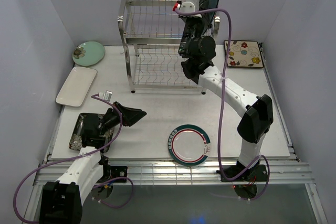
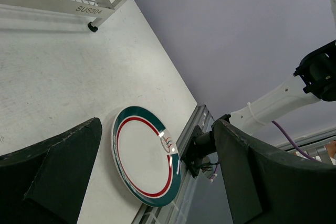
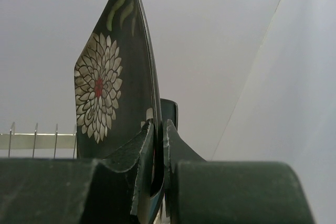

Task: Load the plates into the dish rack
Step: Insert the plate into the dish rack.

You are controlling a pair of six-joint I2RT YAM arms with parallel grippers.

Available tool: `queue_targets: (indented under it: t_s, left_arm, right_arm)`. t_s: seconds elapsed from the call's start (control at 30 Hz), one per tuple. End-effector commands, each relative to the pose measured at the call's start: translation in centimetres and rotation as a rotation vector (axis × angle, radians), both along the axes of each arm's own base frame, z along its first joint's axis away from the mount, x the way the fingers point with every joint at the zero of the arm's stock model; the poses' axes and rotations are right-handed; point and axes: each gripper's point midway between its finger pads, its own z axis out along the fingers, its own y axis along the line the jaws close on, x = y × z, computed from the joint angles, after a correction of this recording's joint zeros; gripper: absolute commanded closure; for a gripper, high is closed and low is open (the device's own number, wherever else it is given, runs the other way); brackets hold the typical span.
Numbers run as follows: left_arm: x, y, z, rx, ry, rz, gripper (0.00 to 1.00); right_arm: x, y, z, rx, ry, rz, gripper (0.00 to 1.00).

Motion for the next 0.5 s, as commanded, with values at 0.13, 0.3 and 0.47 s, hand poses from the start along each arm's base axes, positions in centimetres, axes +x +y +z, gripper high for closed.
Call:
queue_targets:
  t_s: [0.13, 0.3, 0.47]
  left_arm:
    - [0.1, -0.1, 1.4, -0.002, -0.047, 0.001, 0.02]
    - [0.0, -0.1, 1.5, -0.004, -0.049, -0.003, 0.02]
    - [0.0, -0.1, 1.5, -0.004, -0.051, -0.003, 0.02]
  right_arm:
    - [-3.4, -2.1, 4.2, 0.084, -0.227, 0.021, 0.92]
    - [-3.3, -2.1, 3.0, 0.067, -0.205, 0.019, 0.92]
    - [-3.2, -2.3, 2.4, 0.066, -0.193, 0.012, 0.92]
